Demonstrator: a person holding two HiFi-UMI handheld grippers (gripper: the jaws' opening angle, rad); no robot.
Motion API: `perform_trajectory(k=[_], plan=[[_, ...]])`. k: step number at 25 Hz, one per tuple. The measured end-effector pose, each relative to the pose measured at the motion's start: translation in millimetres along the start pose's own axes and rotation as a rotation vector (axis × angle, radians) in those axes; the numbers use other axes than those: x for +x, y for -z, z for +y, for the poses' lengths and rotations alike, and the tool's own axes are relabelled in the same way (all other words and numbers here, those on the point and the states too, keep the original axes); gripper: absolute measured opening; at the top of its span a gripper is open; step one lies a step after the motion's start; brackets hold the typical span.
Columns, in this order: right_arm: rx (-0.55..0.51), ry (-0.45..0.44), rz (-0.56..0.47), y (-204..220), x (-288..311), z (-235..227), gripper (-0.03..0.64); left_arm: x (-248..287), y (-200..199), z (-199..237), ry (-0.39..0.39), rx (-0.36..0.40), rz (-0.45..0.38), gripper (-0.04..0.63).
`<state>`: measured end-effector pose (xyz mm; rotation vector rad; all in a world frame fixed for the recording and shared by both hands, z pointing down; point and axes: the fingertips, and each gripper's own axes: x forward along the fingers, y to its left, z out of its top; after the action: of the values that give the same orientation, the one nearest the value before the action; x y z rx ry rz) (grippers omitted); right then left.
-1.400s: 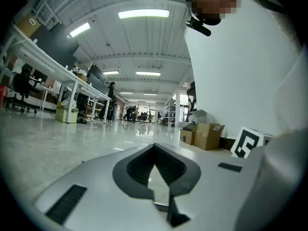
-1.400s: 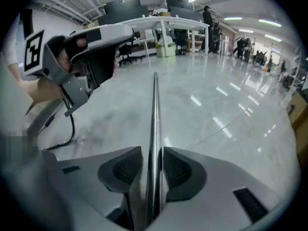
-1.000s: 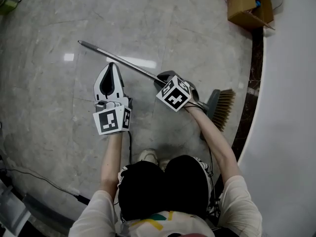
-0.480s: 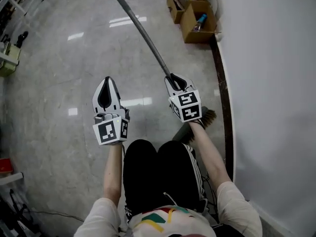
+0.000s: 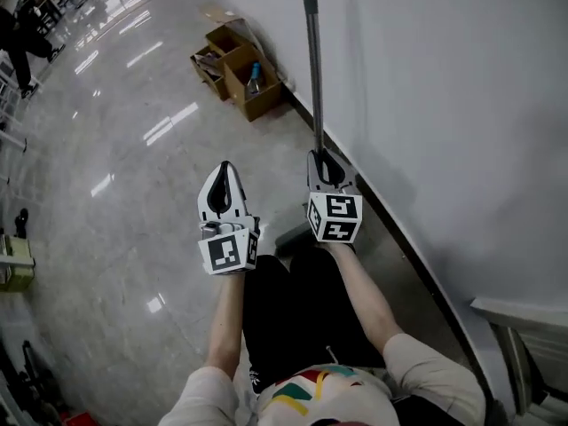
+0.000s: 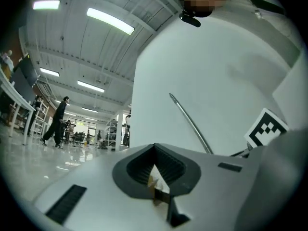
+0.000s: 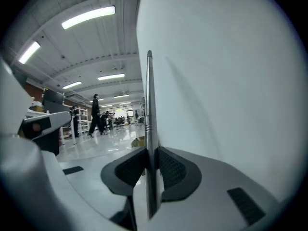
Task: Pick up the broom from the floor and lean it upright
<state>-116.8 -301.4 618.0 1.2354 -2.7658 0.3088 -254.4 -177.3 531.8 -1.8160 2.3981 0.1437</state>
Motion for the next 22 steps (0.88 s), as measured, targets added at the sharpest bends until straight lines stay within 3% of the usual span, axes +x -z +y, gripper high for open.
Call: perform_trajectory(k=[4, 7, 16, 22], plan=[[0.044, 0.186, -0.068, -16.3, -28.4, -39.5, 0.094, 9.9, -9.3, -43.5, 0.123, -0.042, -0.083, 0.044], [0.071, 0.258, -0.078, -13.6, -40.5, -51.3, 0.094, 13.7, -0.1, -66.2, 0.18, -0.071, -0.073, 0.044], [0.026, 0.436, -0.234, -53.9, -88.7, -60.8, 0.094, 17.9, -17.1, -98.5, 0.245, -0.107, -0.086, 0.044], [0.105, 0.533, -0.229, -60.1, -97.5, -81.7, 0.094, 23.6, -25.6, -108.9, 0.282, -0.106, -0.126, 0.044]])
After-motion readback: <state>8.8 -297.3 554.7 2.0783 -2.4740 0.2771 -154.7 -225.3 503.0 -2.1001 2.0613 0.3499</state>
